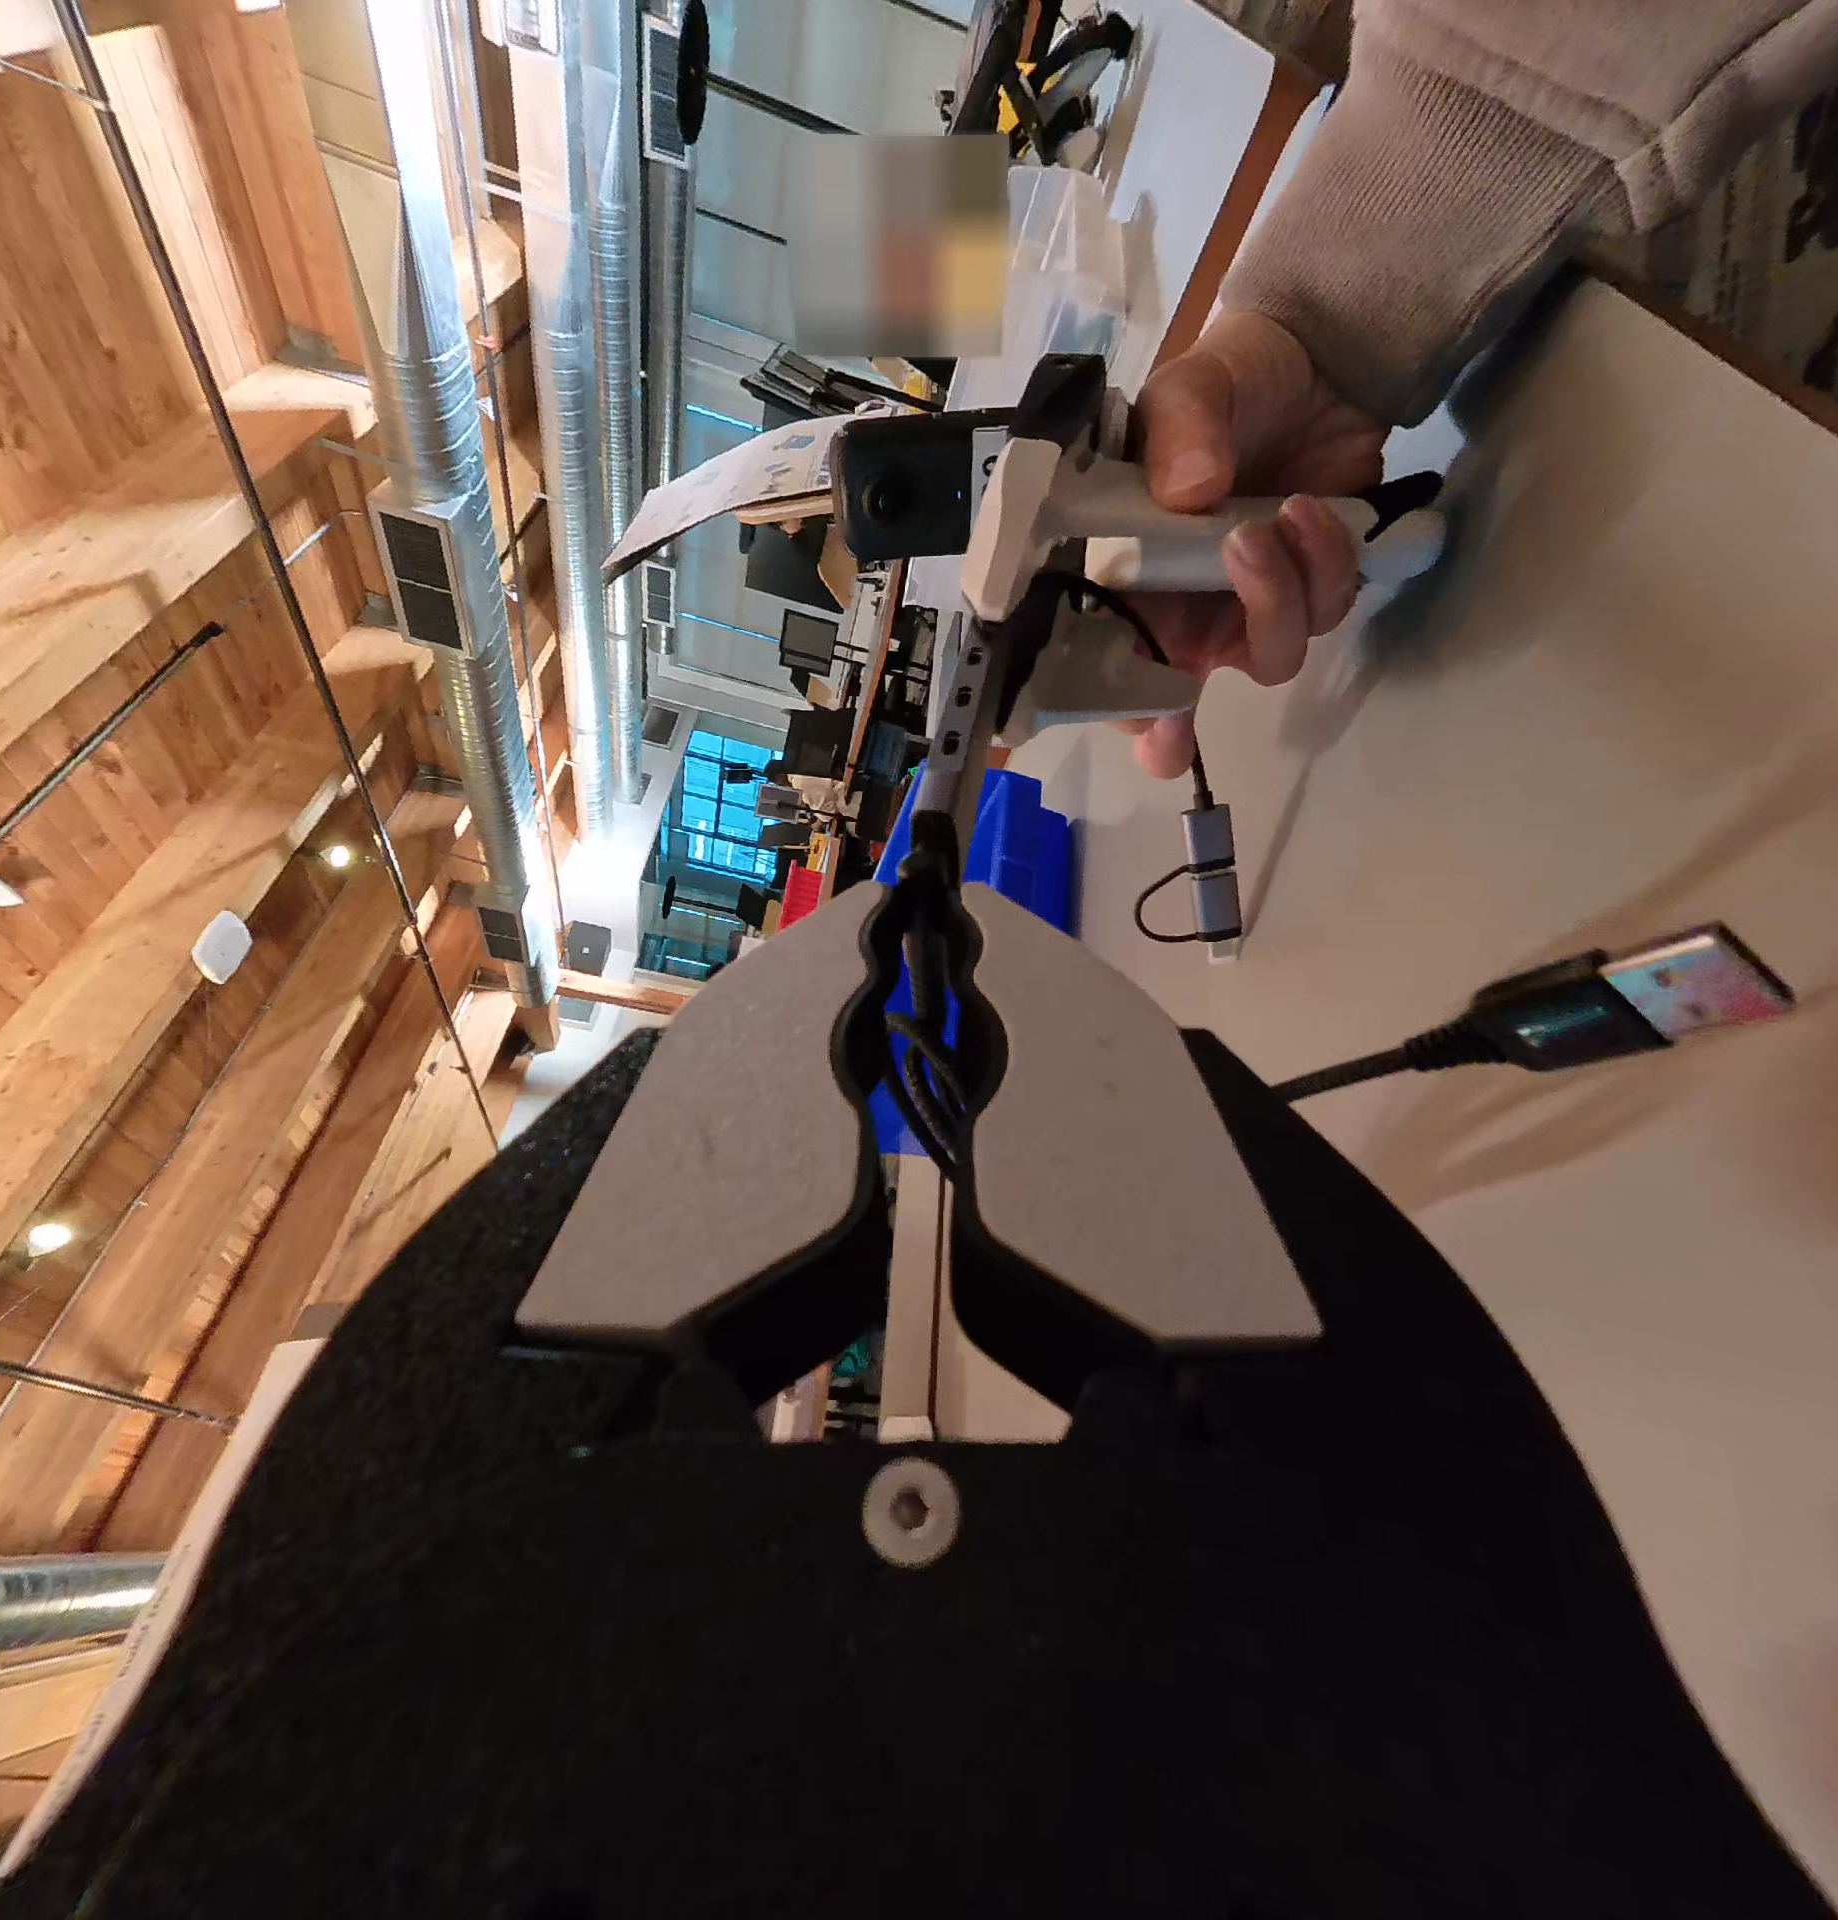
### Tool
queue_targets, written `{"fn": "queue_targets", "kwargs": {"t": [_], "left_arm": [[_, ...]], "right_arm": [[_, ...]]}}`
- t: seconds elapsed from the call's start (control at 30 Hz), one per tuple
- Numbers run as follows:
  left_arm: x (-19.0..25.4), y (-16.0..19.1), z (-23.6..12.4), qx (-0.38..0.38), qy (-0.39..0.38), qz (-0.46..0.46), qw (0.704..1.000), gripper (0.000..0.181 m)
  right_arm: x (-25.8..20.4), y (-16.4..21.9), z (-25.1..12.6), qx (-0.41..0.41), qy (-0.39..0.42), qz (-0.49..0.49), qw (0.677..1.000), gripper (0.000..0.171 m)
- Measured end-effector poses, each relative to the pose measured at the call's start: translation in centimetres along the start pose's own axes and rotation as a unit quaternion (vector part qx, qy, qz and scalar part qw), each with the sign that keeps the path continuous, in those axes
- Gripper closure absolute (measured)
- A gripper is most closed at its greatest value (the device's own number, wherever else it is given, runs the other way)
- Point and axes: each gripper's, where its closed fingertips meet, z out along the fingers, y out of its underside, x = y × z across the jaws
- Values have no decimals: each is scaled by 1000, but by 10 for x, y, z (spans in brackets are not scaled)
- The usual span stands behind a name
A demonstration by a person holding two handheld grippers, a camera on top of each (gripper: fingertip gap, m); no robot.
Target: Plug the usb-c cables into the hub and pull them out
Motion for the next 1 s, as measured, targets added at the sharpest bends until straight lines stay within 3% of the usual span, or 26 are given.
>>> {"fn": "queue_targets", "kwargs": {"t": [0.13,0.2,0.3,0.57,0.87,1.0], "left_arm": [[25,3,5,-11,51,29,998,175],[20,8,8,-30,12,48,998,175],[3,13,7,-20,-19,1,1000,175],[-13,49,-4,-58,-84,46,994,173],[-23,79,-14,-91,-134,9,987,173],[-27,88,-19,-88,-147,-11,985,173]], "right_arm": [[2,-10,1,28,5,-2,1000,146],[2,-9,-1,6,21,-27,999,146],[1,-8,2,-20,41,-54,998,147],[20,10,20,-89,94,-52,990,145],[41,5,43,-83,171,-109,976,147],[47,0,53,-55,187,-87,977,147]]}}
